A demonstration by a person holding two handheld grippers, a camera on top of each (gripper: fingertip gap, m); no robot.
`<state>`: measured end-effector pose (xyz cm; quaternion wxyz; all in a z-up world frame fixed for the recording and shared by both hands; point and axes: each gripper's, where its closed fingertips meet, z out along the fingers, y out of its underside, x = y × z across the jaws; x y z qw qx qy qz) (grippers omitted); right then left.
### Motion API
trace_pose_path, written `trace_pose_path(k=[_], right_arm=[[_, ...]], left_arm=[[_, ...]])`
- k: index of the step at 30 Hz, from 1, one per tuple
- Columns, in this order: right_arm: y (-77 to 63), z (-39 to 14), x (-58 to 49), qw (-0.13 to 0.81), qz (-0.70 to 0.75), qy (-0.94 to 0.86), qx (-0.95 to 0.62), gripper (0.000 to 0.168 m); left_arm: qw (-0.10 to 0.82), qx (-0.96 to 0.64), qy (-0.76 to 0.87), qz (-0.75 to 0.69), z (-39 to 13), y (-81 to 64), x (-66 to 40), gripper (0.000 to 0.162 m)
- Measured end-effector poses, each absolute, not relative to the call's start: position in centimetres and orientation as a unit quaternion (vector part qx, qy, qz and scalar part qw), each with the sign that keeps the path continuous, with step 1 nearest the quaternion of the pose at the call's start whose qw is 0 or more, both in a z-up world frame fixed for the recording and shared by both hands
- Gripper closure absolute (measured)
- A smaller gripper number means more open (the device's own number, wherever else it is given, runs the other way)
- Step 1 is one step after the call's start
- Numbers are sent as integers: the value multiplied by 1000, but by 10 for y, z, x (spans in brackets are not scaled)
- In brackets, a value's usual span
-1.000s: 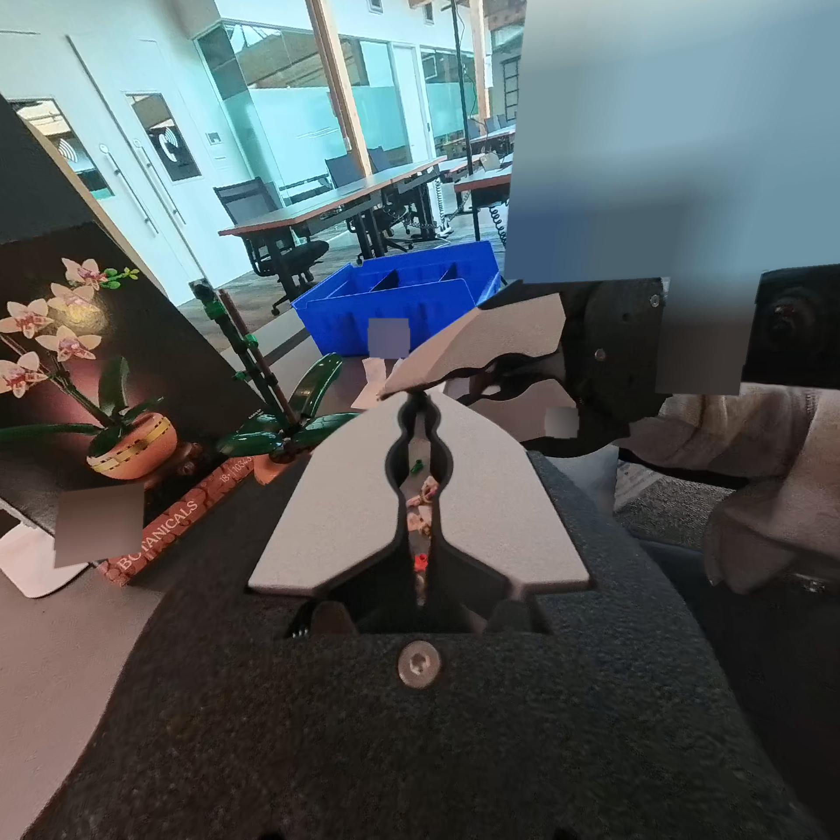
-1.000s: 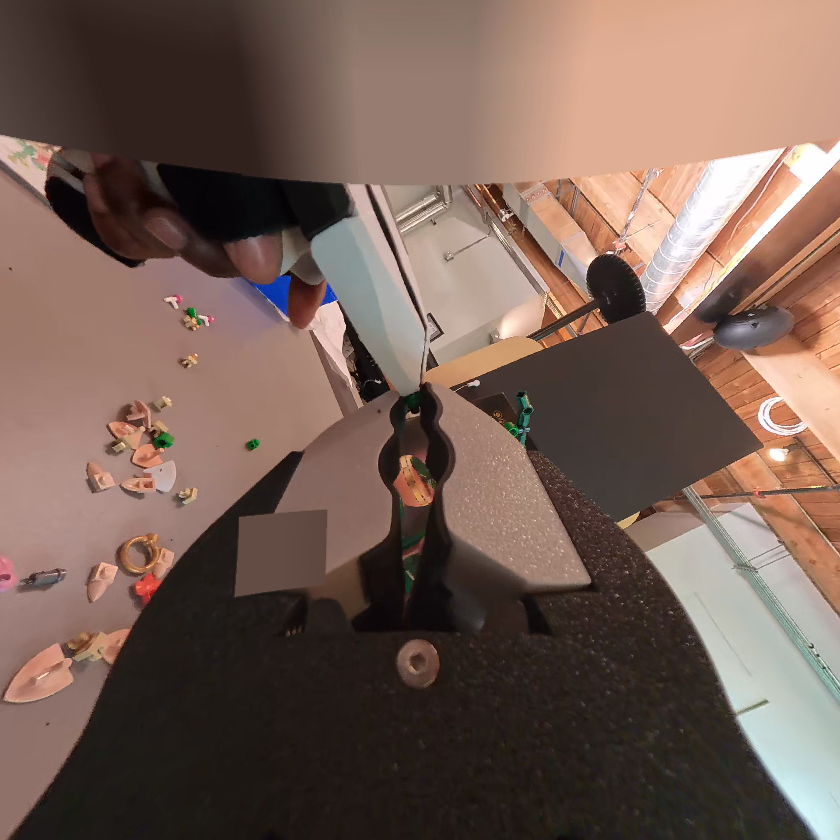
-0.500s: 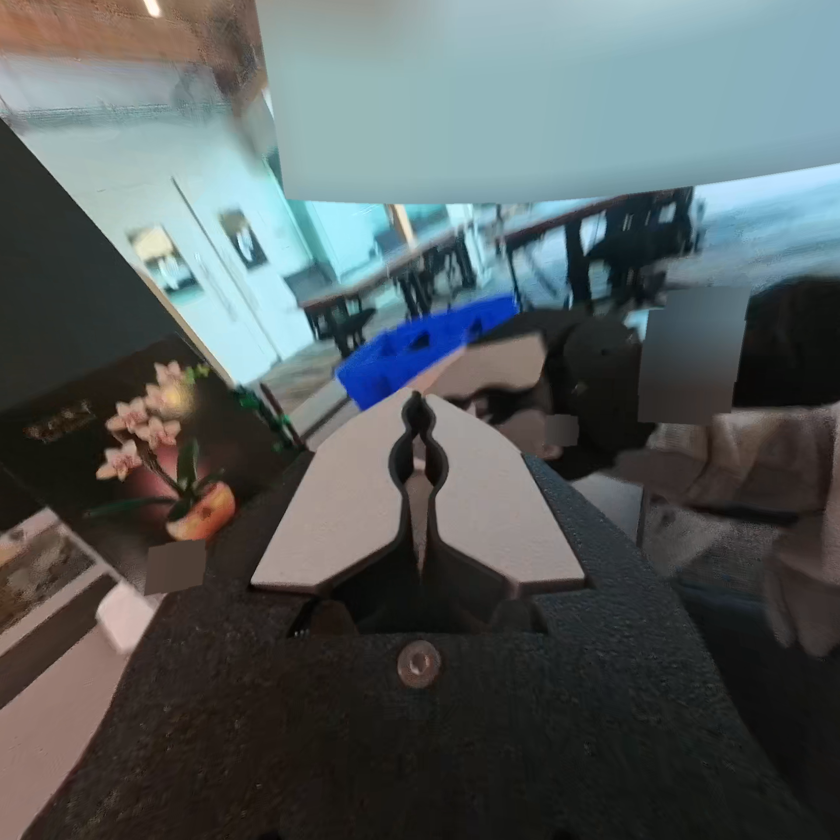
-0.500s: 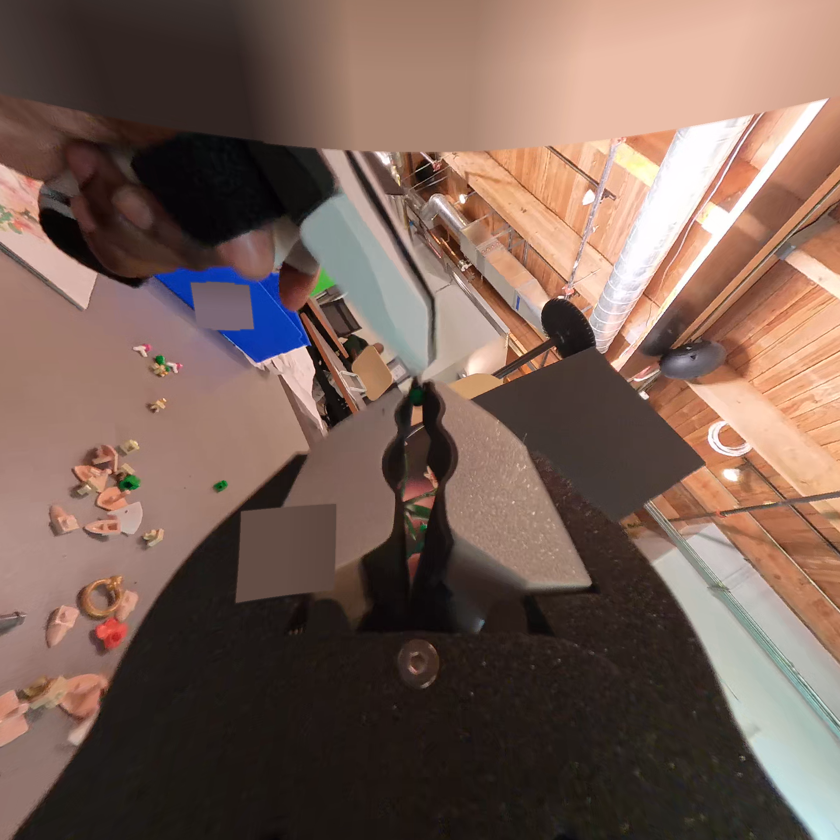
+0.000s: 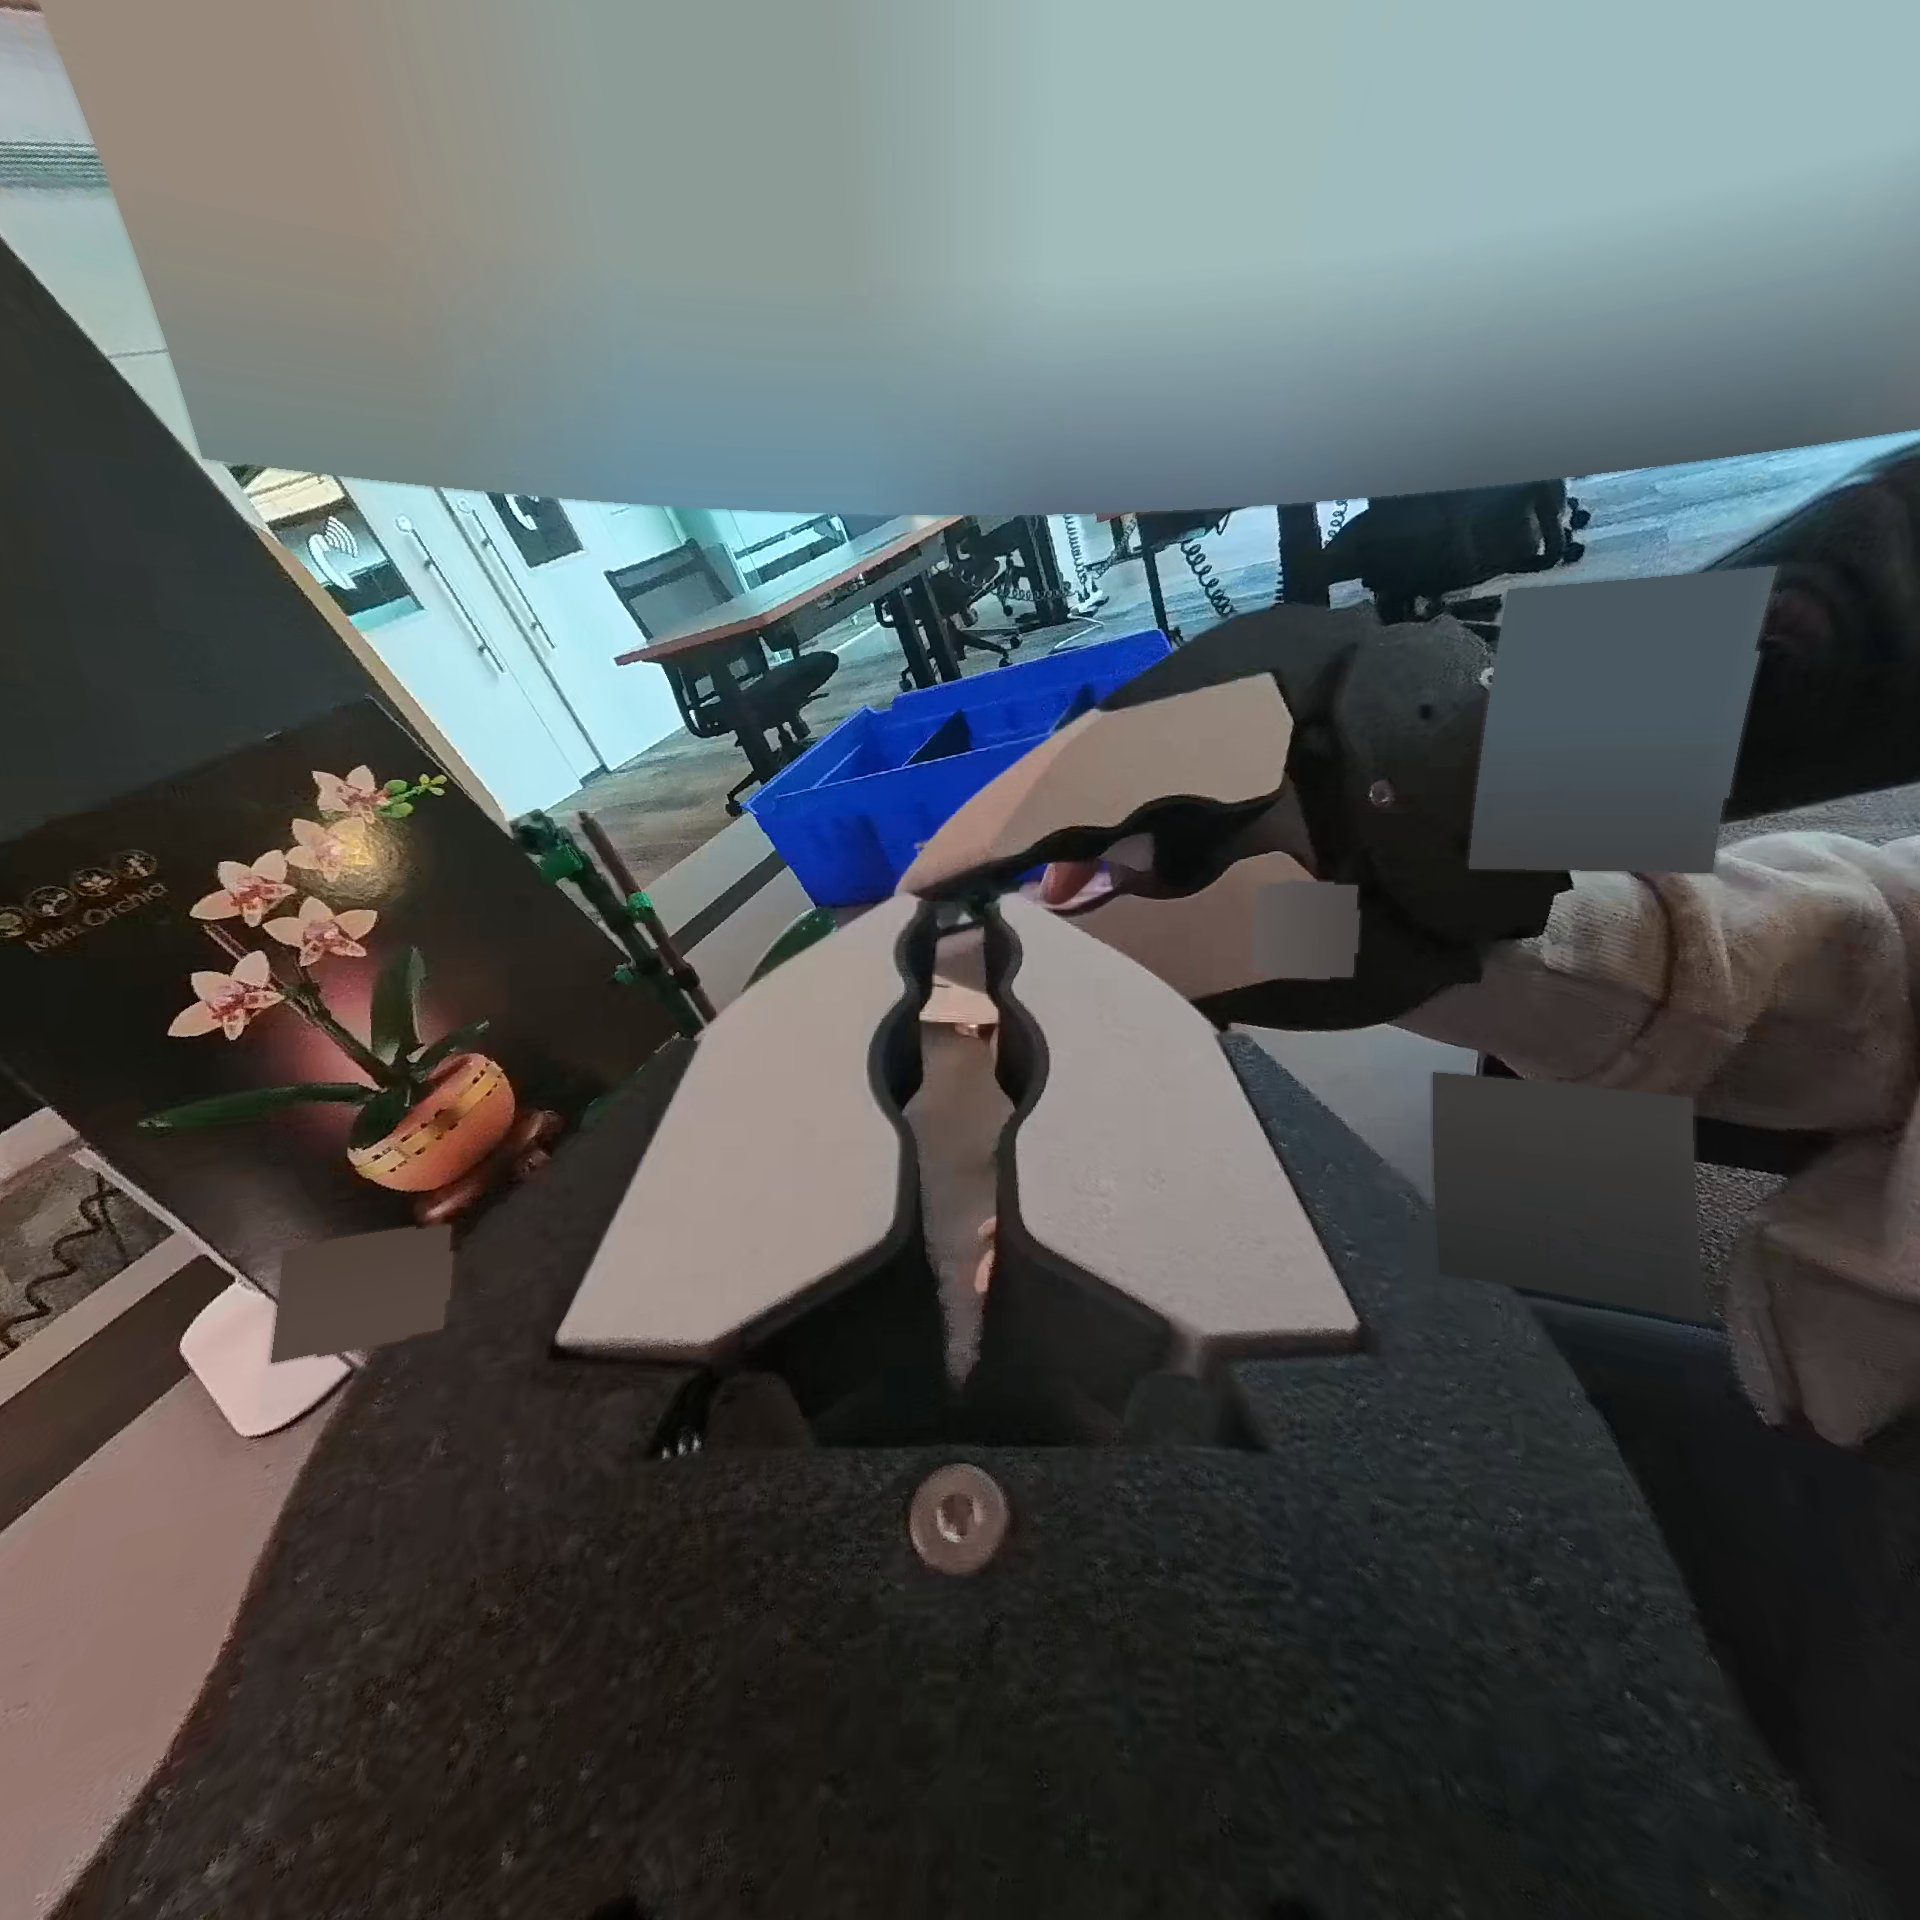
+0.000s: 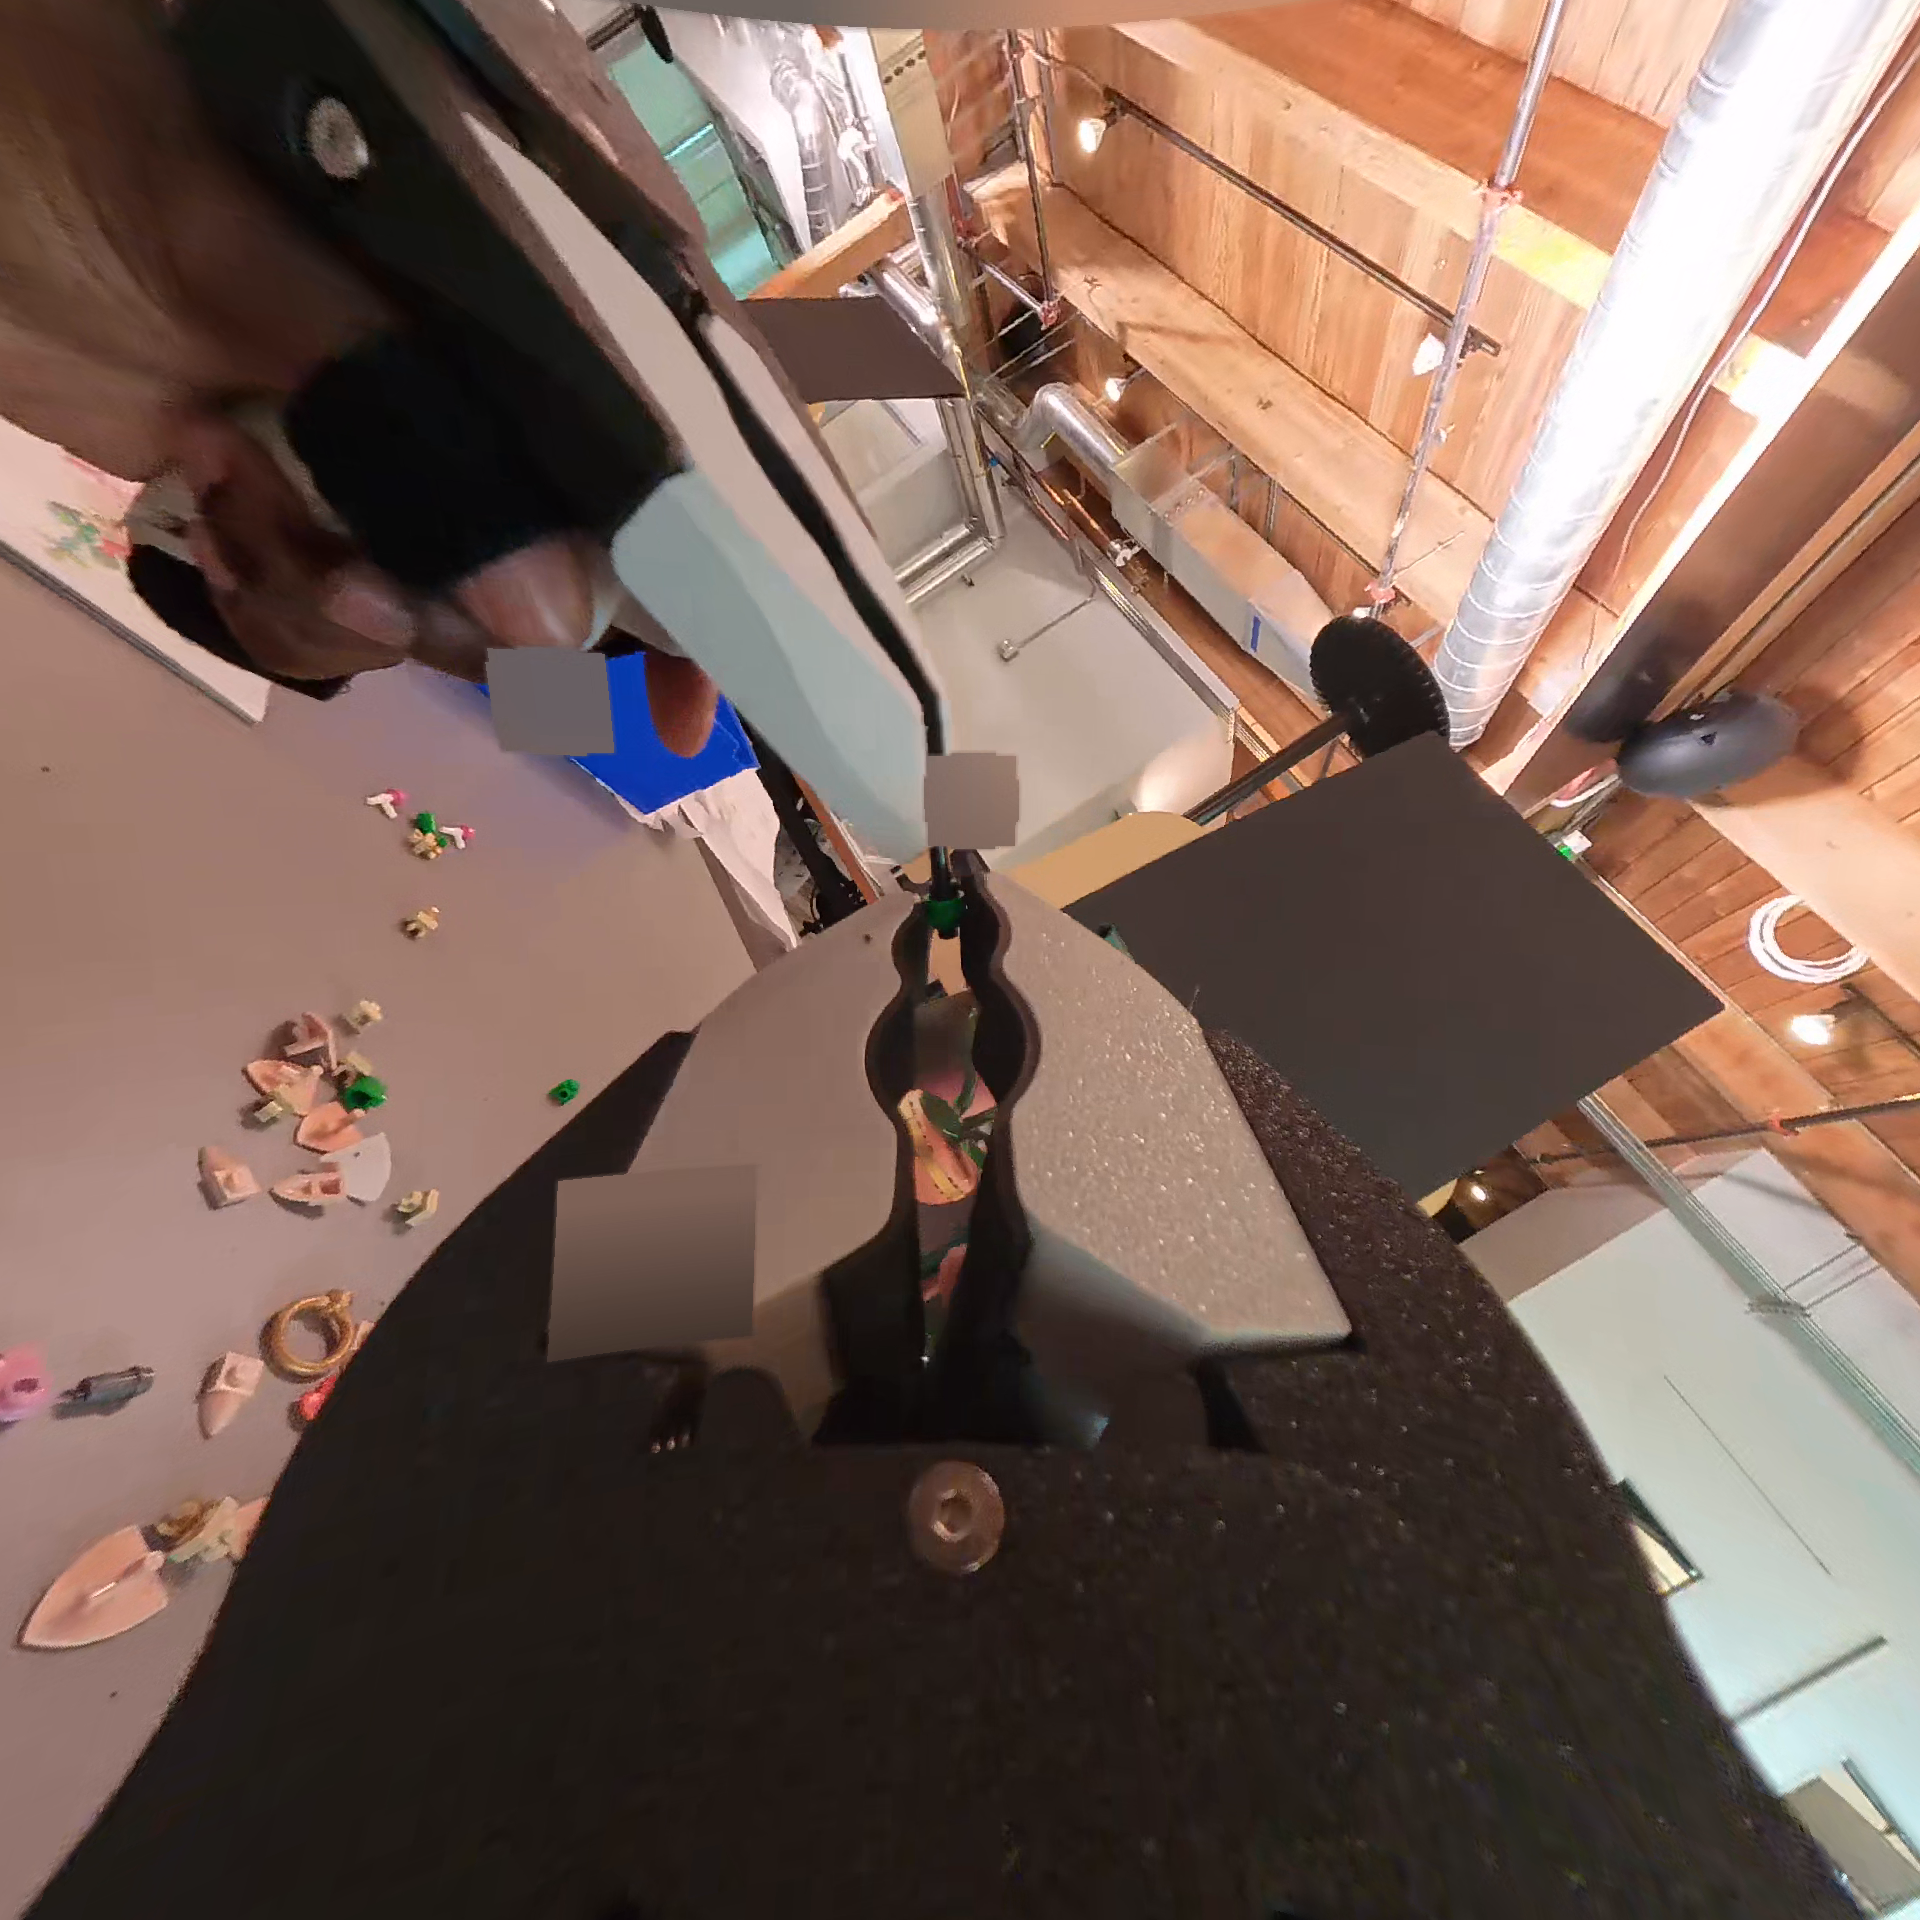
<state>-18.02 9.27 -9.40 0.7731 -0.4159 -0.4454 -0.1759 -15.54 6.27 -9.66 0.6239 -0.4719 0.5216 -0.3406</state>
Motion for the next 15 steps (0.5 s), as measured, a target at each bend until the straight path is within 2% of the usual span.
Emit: trace_pose_path(k=[9, 12, 15], right_arm=[[96, -99, -184, 768, -179, -450, -419, 163], [95, -97, -186, 775, -166, -439, -422, 163], [95, -97, -185, 784, -141, -422, -433, 163]], left_arm=[[617, -468, 521, -357, -102, 64, -153, 149], [624, -462, 508, -373, -100, 64, -153, 158], [620, -454, 495, -405, -99, 63, -152, 159]])
